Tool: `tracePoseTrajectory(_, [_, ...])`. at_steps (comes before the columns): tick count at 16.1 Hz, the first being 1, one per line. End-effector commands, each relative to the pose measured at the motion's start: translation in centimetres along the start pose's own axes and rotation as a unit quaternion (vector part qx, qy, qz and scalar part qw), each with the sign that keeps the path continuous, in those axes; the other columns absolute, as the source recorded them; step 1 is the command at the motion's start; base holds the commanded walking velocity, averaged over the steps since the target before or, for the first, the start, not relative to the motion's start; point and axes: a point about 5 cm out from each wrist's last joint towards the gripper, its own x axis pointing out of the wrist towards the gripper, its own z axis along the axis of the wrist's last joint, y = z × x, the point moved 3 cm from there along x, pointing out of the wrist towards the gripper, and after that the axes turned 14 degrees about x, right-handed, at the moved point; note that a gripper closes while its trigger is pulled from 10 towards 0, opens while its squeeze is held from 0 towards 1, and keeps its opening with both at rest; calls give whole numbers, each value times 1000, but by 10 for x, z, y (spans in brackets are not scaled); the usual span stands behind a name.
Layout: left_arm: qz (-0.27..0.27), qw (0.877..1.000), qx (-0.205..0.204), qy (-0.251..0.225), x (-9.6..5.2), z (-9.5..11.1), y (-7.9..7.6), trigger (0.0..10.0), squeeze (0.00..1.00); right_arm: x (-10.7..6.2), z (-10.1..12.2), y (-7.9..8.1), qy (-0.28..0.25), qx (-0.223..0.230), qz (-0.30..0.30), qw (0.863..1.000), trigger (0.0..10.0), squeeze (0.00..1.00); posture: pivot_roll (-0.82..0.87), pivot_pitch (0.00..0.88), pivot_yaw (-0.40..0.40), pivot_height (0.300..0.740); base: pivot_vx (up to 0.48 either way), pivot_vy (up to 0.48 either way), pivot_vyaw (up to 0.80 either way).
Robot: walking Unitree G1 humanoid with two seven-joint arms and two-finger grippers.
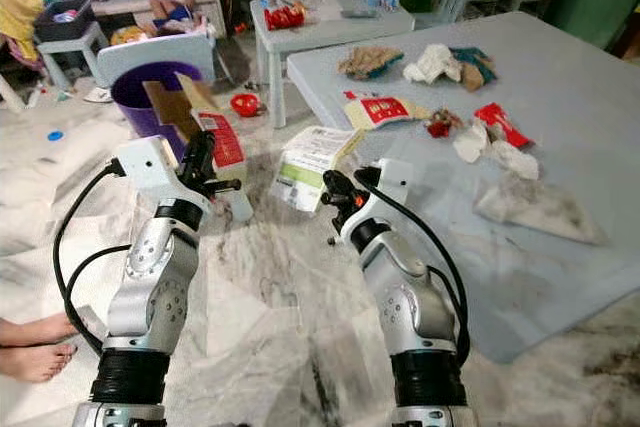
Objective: Picking trash to rubbish bin
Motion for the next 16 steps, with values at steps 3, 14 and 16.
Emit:
tracePoseTrajectory(3, [-4, 1000, 3, -9, 2, 6, 0, 0, 0, 2, 0, 8, -1, -7, 14, 1000, 0, 0, -20, 44, -41, 740, 361, 0, 215])
tracePoseTrajectory(14, [-12, 1000, 16, -10, -2, 3, -1, 0, 0, -4, 18, 7, -59, -79, 7, 995, 0, 0, -19, 42, -40, 740, 227, 0, 476])
tracePoseTrajectory(16, [1, 999, 36, -8, -6, 1, 8, 0, 0, -11, 35, 8, -96, -142, 4, 985, 0, 0, -22, 44, -34, 740, 0, 0, 0])
